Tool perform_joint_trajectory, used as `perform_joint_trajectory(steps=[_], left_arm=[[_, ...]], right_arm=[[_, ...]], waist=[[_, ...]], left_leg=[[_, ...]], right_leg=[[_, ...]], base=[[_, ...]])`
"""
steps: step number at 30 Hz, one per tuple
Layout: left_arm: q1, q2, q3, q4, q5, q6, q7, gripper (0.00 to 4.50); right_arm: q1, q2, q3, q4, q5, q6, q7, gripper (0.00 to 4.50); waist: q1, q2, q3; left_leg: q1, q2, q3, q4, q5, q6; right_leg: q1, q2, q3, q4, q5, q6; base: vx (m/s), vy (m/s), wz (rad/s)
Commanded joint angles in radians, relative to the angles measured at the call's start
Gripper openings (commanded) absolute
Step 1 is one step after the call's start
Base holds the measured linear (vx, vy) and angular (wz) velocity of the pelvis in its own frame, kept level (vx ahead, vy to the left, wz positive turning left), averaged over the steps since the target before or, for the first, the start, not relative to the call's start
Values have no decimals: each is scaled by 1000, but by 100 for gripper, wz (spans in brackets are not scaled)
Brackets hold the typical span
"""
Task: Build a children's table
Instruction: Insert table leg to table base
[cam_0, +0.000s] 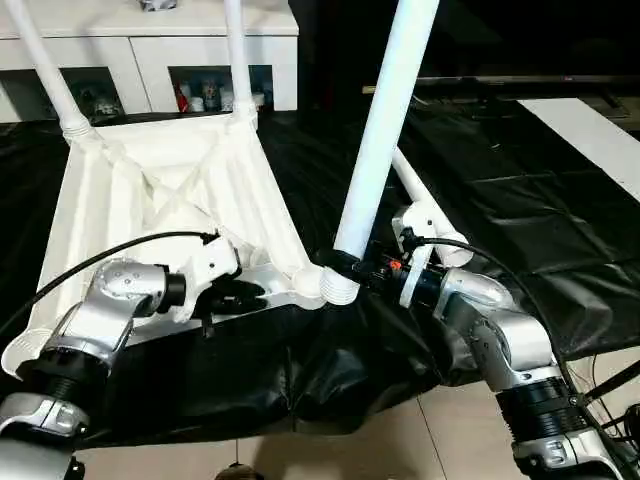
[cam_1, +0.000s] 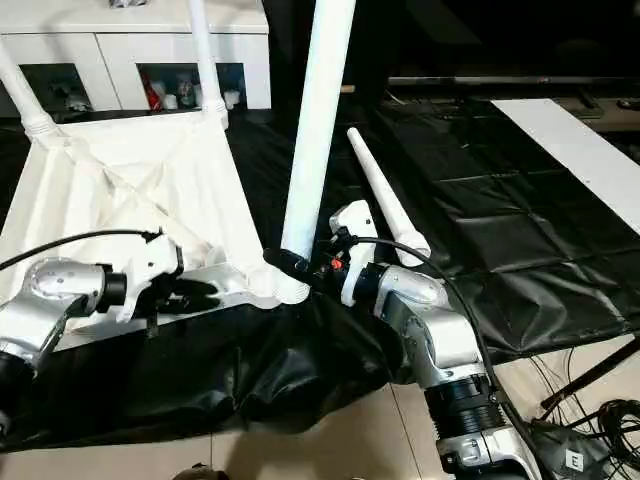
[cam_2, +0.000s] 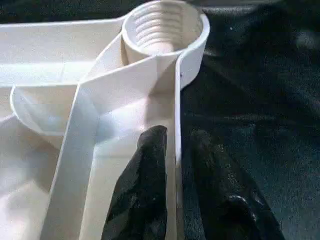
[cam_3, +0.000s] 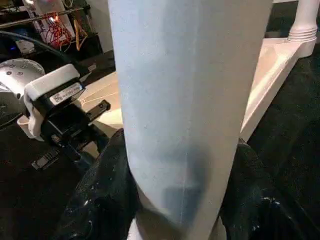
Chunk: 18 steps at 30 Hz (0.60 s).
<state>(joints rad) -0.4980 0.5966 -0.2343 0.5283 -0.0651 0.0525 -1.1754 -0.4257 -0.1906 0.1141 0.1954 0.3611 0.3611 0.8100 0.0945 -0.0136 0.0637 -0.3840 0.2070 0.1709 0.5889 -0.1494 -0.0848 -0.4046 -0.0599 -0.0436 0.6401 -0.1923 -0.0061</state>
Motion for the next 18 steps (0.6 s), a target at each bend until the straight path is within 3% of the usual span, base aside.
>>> perform_joint_trajectory(steps=[1, 11, 17, 18], left_arm=[[9, 12, 13, -4, -4, 0, -8, 100], [-10, -4, 21, 24, -3, -10, 3, 100], [-20, -14, 16, 38, -3, -18, -1, 51], [-22, -19, 13, 41, -2, -22, -5, 25]], right_arm=[[-19, -6, -12, -9, 1, -6, 1, 188], [-32, 0, -12, 19, -3, -19, 2, 188], [-37, 1, -13, 24, -4, -20, 0, 188], [-37, 0, -13, 24, -4, -20, -1, 188]], waist=[[3, 17, -69], [8, 15, -70], [13, 19, -70], [13, 18, -71]], left_leg=[[26, 21, -9, -77, -343, -44], [25, 21, -8, -76, -329, -42], [27, 21, -9, -77, -343, -48], [27, 21, -8, -76, -342, -47]], right_leg=[[34, -72, 43, -90, -282, -176], [35, -73, 43, -89, -275, -175], [34, -73, 43, -90, -278, -175], [34, -73, 43, -90, -274, -175]], base=[[0, 0, 0], [0, 0, 0], [0, 0, 0], [0, 0, 0]])
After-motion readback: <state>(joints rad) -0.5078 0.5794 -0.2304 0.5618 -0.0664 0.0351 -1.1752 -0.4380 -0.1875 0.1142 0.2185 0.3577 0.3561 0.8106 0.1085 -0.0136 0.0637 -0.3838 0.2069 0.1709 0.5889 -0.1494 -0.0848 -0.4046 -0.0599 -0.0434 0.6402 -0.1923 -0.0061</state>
